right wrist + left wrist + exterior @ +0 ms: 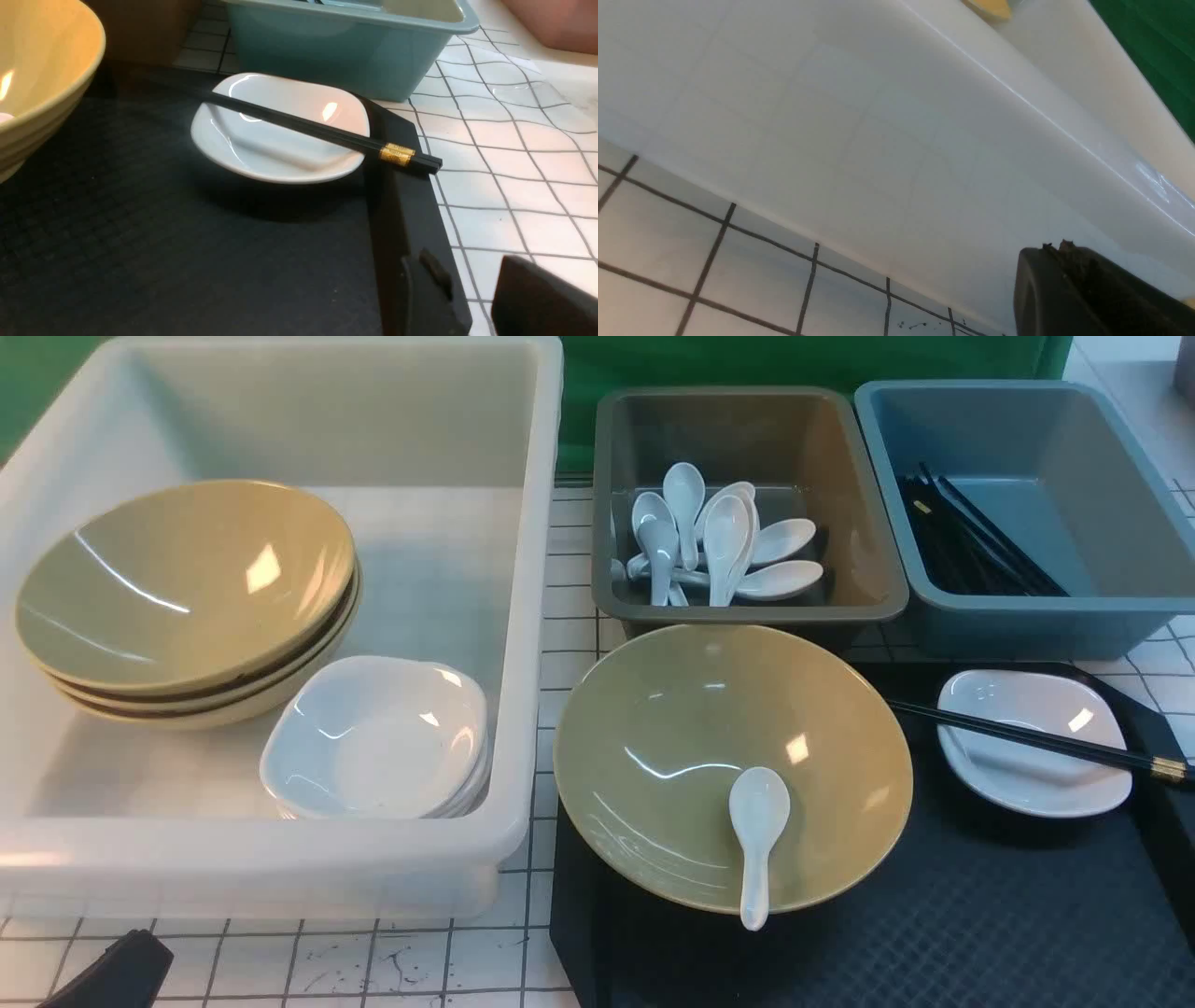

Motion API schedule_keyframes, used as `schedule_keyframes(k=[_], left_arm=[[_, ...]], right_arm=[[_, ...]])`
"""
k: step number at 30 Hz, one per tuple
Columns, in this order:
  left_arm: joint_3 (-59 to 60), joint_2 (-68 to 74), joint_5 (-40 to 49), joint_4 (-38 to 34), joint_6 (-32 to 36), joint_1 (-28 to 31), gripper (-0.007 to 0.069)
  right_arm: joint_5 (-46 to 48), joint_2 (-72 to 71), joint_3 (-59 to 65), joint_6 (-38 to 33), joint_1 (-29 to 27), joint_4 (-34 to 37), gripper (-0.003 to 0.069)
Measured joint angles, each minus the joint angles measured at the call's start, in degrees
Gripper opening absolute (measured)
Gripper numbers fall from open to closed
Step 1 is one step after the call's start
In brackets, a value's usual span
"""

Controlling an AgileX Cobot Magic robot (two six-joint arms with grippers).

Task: On white black table put chopsticks spoon bowls plates into blue grey white boxes.
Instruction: 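Move the grippers toward the tableware on the black tray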

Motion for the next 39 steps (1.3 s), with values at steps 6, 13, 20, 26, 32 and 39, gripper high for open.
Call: schedule_keyframes(k=[6, 13, 20, 26, 32, 39], left_arm=[[0.0, 0.0, 0.0, 0.0, 0.0, 0.0, -0.0001], [0.0, 0.0, 0.0, 0.0, 0.0, 0.0, -0.0001], [0.0, 0.0, 0.0, 0.0, 0.0, 0.0, -0.0001], [0.0, 0.0, 0.0, 0.0, 0.0, 0.0, -0.0001], [0.43, 0.0, -3.97, -7.5, -2.7, 0.0, -0.0001], [0.43, 0.0, -13.03, -33.26, -7.2, 0.0, -0.0001]], right_arm=[[0.0, 0.0, 0.0, 0.0, 0.0, 0.0, 0.0235], [0.0, 0.0, 0.0, 0.0, 0.0, 0.05, 0.0235], [0.0, 0.0, 0.0, 0.0, 0.0, 0.05, 0.0235], [0.0, 0.0, 0.0, 0.0, 0.0, 0.05, 0.0235], [0.0, 0.0, 0.0, 0.0, 0.0, 0.05, 0.0235], [0.0, 0.0, 0.0, 0.0, 0.0, 0.05, 0.0235]])
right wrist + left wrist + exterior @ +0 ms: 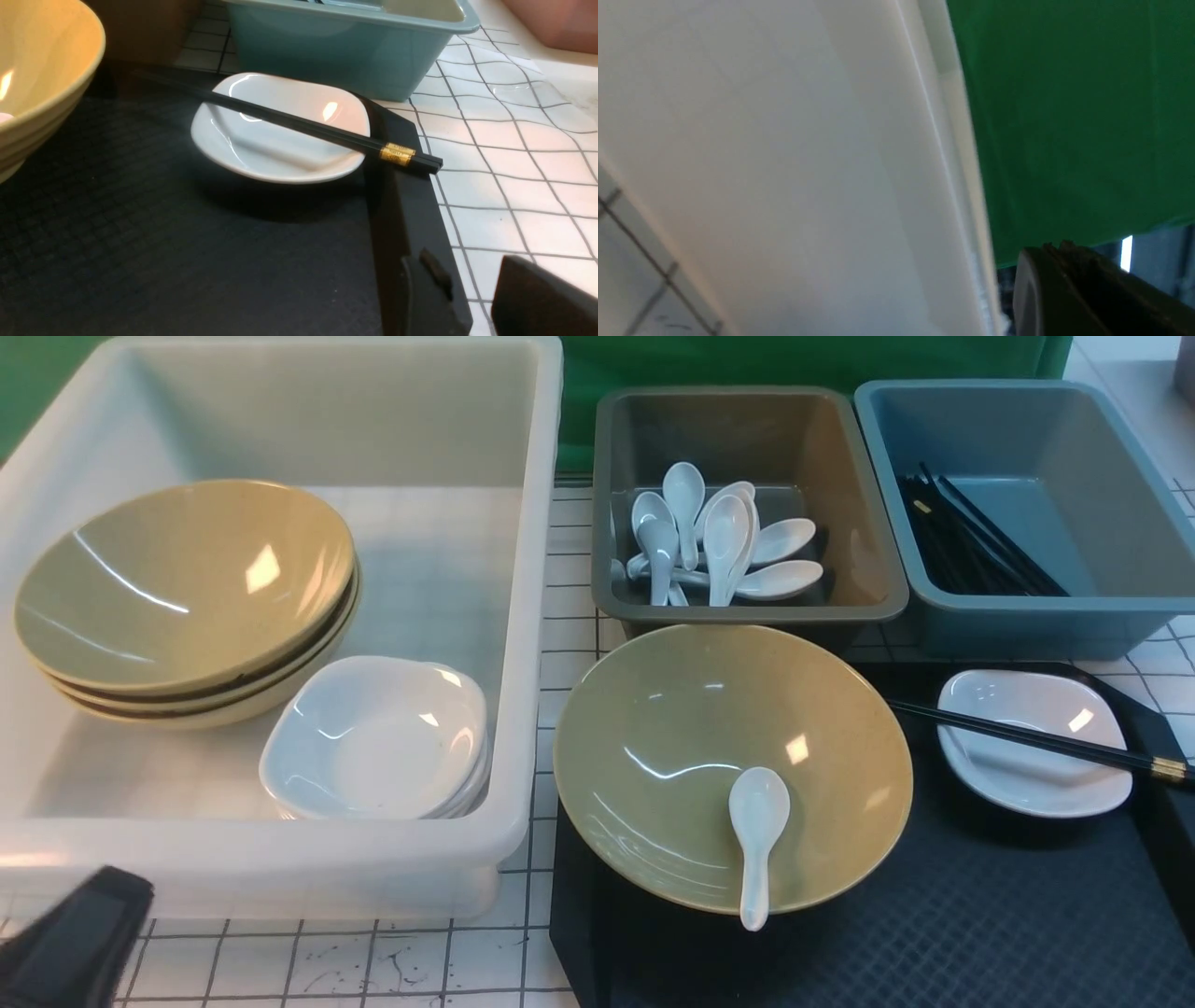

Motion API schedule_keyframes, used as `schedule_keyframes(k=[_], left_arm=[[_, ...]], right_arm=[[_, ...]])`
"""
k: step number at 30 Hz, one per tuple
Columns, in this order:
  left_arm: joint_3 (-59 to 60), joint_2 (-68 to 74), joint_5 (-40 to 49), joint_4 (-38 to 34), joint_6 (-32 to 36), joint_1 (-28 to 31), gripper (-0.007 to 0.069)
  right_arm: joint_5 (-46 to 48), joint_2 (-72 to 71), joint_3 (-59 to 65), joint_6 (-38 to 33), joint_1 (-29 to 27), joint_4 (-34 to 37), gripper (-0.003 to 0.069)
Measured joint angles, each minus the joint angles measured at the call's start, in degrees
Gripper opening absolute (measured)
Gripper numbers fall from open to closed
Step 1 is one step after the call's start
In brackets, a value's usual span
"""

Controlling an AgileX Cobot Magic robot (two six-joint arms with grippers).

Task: On white black table put chopsticks spoon bowls plates into blue grey white boxes.
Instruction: 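Move the grippers toward the tableware on the black tray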

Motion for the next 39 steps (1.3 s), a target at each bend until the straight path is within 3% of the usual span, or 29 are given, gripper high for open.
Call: schedule_keyframes(k=[6, 9, 18, 21, 22, 26, 30, 33, 39], left_arm=[[-0.09, 0.0, -5.73, -6.84, 0.31, 0.0, -0.0001], [-3.4, 0.36, -2.26, -6.07, 2.67, 0.0, -0.0001], [-24.83, 19.46, 19.44, 0.78, 22.97, 0.0, -0.0001], [-29.42, 25.28, 27.21, 1.24, 29.06, 0.0, -0.0001], [-32.24, 29.64, 32.33, 1.48, 32.96, 0.0, -0.0001], [-36.25, 35.9, 38.72, 0.81, 38.22, 0.0, -0.0001], [-37.09, 38.74, 38.69, -1.24, 41.4, -0.43, -0.0001], [-37.77, 40.2, 38.17, -1.55, 44.0, -2.96, -0.0001], [-41.51, 45.7, 38.56, -0.68, 47.13, -9.86, -0.0001]], right_arm=[[0.0, 0.0, 0.0, 0.0, 1.9, 0.0, 0.0235], [0.0, 0.0, 0.0, 0.0, 2.18, 0.0, 0.0235], [-0.5, 0.0, 0.07, 0.73, 2.18, 0.28, 0.0235], [-2.46, 0.0, 0.31, 6.16, 2.18, 2.9, 0.0235], [-4.85, 0.0, 0.72, 13.71, 2.18, 6.67, 0.0235], [-9.71, 0.0, 0.91, 27.62, 2.18, 11.15, 0.0235], [-9.25, 0.0, 0.52, 32.48, 3.31, 12.17, 0.0235], [-2.17, 3.19, -4.73, 29.48, 6.7, 12.38, 0.0218], [19.88, 27.12, -29.46, 7.27, 18.5, 12.31, 0.0155]])
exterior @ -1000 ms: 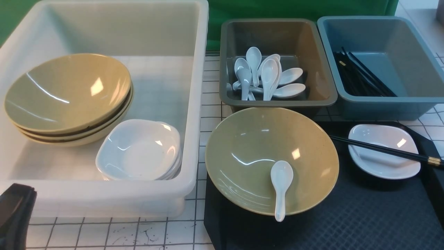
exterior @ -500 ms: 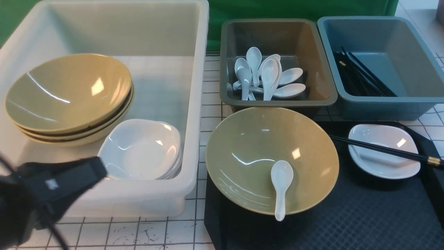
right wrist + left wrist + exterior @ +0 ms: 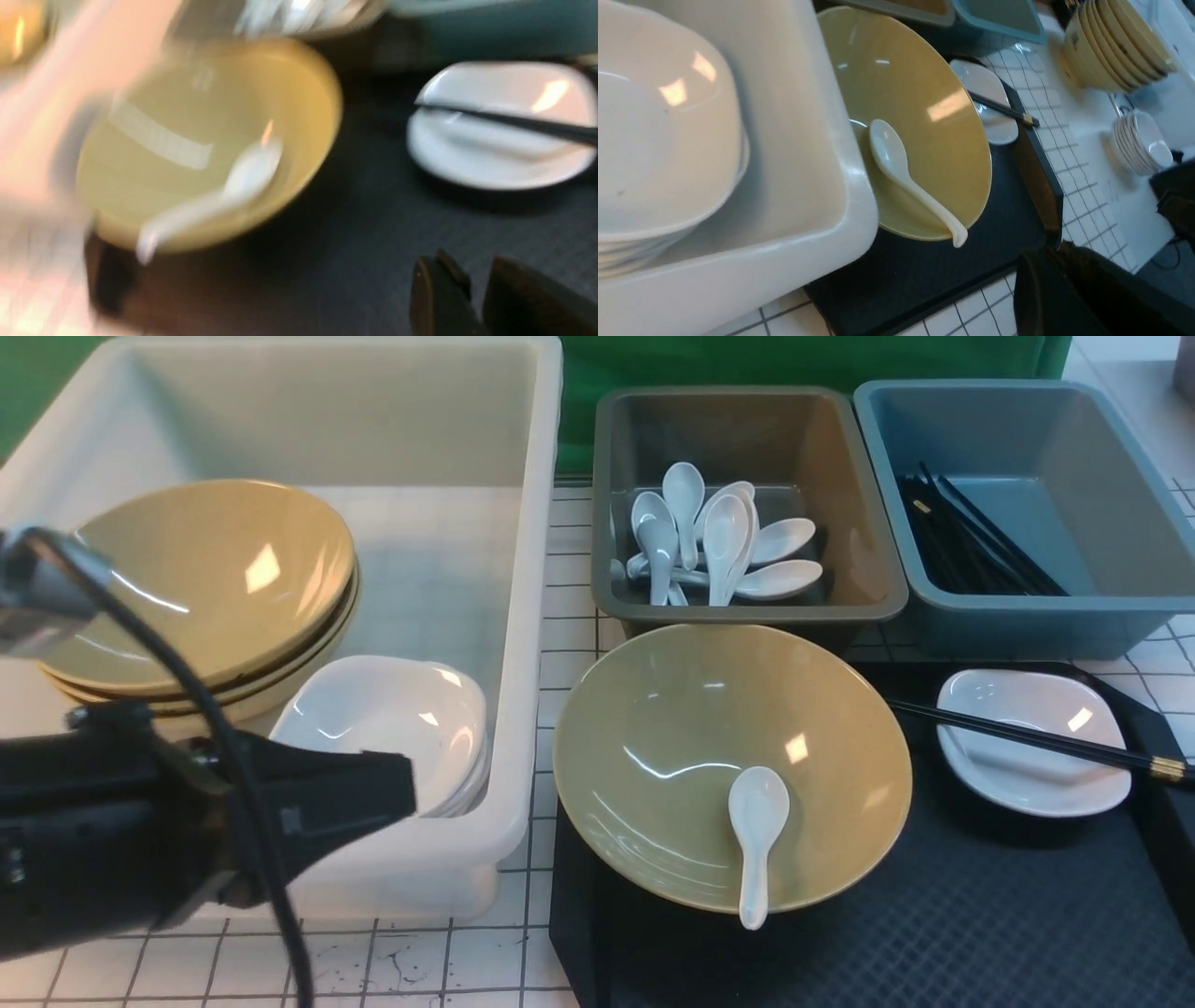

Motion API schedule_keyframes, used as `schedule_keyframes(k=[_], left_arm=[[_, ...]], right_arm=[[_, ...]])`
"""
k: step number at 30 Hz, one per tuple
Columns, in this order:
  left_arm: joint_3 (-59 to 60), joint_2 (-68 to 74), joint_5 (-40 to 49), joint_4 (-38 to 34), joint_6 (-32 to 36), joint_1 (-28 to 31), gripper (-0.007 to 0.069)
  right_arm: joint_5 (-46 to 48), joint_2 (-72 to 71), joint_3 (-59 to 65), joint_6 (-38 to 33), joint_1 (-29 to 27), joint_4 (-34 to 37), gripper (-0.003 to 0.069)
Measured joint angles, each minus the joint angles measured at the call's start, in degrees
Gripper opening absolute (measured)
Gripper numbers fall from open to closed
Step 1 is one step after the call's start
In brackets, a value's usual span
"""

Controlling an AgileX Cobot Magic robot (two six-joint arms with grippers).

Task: On white black table put chopsticks spoon bowls plates into blue grey white boxes.
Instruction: 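Move the grippers toward the tableware on the black tray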

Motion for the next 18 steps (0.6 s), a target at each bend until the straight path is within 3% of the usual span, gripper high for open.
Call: schedule_keyframes(k=[4, 9, 14, 18], left_arm=[[-2.81, 2.76, 1.22, 1.55, 1.52, -2.37, -0.0001], [-5.03, 3.01, 2.33, 1.43, 2.88, -3.07, -0.0001], [-5.36, 3.01, 4.12, 1.49, 3.14, -3.21, -0.0001], [-5.36, 3.01, 5.1, 1.02, 4.34, -3.21, -0.0001]], right_arm=[[15.76, 17.83, -14.16, -12.17, 4.49, -0.18, 0.015], [20.04, 33.3, -24.65, -23.48, 4.42, -1.04, 0.015], [24.67, 42.88, -31.31, -29.66, 0.17, -3.16, 0.015], [25.86, 48.74, -34.89, -35.41, -7.32, -4.08, 0.0152]])
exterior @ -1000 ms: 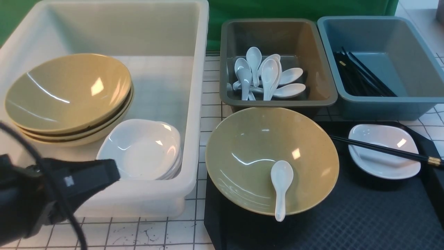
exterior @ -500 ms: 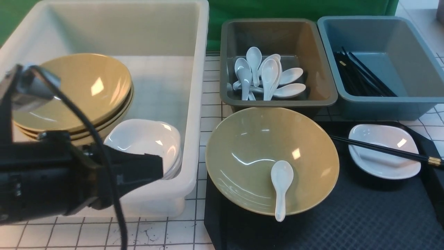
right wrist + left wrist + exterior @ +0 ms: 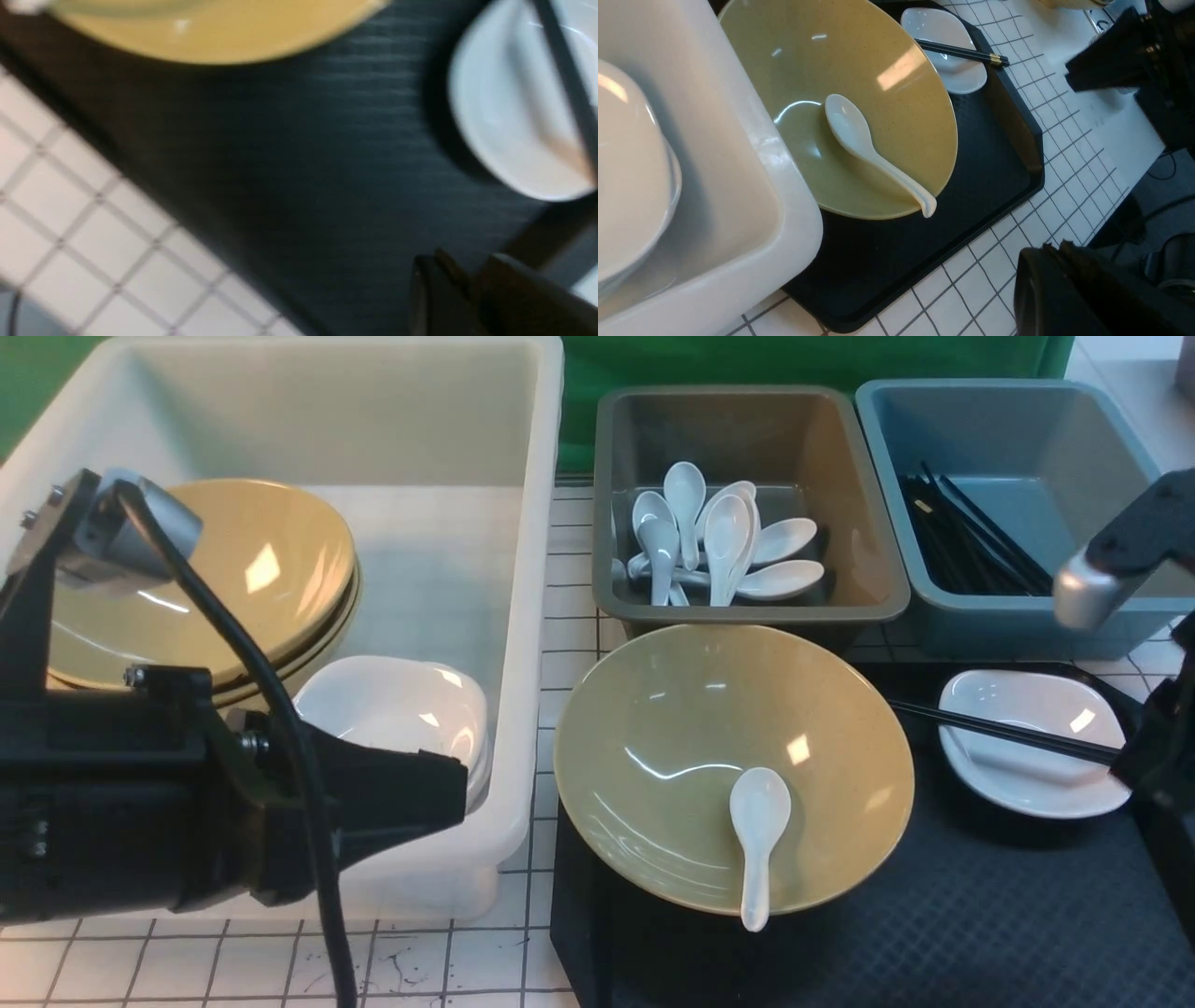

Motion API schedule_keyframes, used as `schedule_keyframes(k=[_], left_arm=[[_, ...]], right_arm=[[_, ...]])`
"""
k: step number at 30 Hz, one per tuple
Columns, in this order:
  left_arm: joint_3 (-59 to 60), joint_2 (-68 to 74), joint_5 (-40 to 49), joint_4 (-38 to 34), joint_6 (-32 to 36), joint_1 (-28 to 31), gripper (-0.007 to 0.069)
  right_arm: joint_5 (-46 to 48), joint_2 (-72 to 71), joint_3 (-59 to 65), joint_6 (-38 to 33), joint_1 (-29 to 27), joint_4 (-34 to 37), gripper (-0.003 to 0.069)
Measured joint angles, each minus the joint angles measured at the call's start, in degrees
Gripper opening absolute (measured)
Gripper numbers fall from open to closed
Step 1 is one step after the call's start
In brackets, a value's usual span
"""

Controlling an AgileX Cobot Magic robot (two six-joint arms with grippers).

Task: On white black table put chopsticks spoon bowls plates into blue grey white boxes.
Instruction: 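Move the grippers toward the tableware on the black tray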

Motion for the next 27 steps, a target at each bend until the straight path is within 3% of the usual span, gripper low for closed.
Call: schedule_keyframes(k=[5, 10, 16, 27], left_arm=[[0.0, 0.0, 0.46, -1.36, 1.06, -0.04, -0.0001], [0.0, 0.0, 0.79, -1.52, 1.21, -0.04, -0.0001], [0.0, 0.0, 0.9, -1.58, 1.25, -0.04, -0.0001], [0.0, 0.0, 0.9, -1.7, 1.48, -0.04, -0.0001]], right_arm=[[-4.6, 6.65, -0.77, -8.98, -4.57, -1.06, 0.0211], [-9.88, 15.22, -2.11, -14.09, -4.57, -2.66, 0.0384], [-10.45, 23.46, -7.89, -15.66, -5.03, -4.17, 0.0544], [-8.58, 32.43, -13.49, -18.9, -6.78, -4.53, 0.0561]])
